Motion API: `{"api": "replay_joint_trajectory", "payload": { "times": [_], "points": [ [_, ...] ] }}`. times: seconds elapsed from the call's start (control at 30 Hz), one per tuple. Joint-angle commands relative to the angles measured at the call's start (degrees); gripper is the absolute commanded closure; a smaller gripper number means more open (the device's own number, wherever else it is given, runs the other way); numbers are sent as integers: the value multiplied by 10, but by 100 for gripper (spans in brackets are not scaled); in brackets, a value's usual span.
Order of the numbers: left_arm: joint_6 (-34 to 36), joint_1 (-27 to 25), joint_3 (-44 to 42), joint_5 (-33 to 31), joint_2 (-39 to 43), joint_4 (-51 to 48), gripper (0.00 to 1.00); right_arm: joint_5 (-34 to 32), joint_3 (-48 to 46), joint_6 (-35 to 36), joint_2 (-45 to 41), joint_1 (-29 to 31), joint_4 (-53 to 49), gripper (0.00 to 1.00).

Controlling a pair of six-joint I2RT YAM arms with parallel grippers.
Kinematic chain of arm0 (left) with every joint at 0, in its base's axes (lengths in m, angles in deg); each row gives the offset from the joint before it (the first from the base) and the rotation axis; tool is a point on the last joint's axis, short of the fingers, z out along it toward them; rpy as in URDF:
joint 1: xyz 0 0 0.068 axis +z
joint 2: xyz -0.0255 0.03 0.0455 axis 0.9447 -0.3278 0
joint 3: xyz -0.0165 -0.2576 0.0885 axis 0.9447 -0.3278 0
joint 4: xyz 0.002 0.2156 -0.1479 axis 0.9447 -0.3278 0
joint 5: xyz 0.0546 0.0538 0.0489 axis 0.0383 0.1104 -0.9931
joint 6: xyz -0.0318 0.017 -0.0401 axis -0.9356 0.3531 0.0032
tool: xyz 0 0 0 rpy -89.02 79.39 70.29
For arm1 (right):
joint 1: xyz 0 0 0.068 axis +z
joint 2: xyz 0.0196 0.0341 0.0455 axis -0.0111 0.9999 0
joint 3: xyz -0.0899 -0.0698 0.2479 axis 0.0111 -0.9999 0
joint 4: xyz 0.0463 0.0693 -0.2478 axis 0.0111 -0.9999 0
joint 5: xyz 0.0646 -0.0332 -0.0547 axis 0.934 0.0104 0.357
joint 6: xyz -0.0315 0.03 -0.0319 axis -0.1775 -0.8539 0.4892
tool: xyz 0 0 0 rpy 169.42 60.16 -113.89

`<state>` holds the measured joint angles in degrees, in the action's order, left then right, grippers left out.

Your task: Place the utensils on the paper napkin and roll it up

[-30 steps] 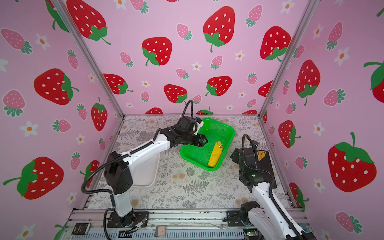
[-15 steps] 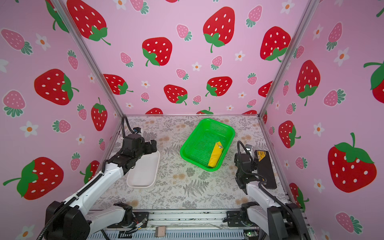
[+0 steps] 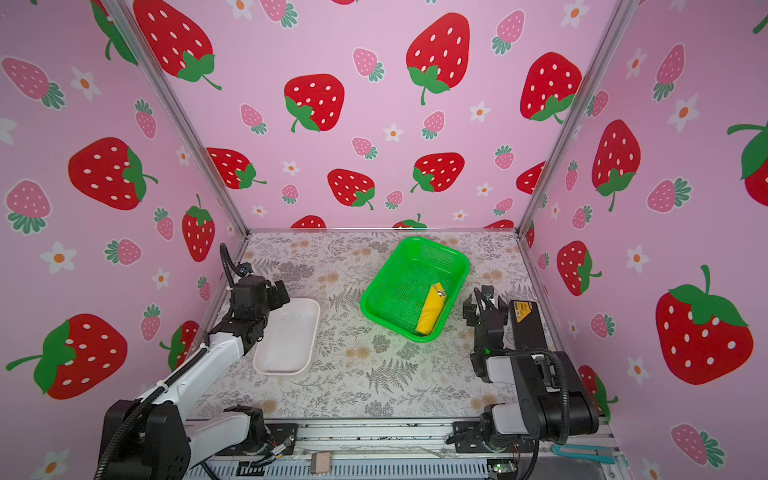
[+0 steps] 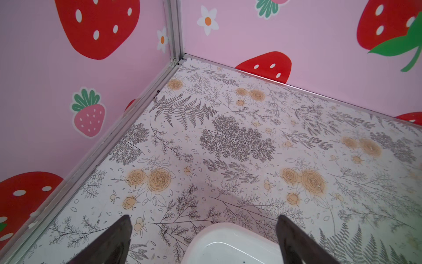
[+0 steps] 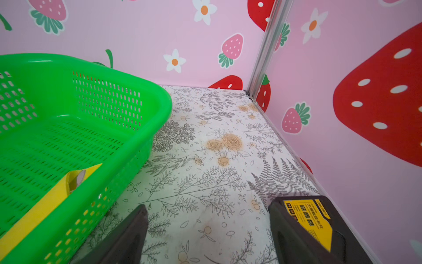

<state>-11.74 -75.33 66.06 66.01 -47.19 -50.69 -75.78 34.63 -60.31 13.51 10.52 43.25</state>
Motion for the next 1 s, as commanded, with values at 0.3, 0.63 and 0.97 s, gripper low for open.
{"api": "replay_joint_trajectory", "payload": {
  "times": [0.3,0.63,0.97],
  "points": [
    [78,22,-40,25,-101,181,1,-46,25,-24,74,-19,78,0],
    [133,30,-97,133,-204,364,2,-46,25,-23,69,-20,74,0],
    [126,43,-103,149,-221,390,1,-46,24,-22,70,-20,75,0]
  ]
}}
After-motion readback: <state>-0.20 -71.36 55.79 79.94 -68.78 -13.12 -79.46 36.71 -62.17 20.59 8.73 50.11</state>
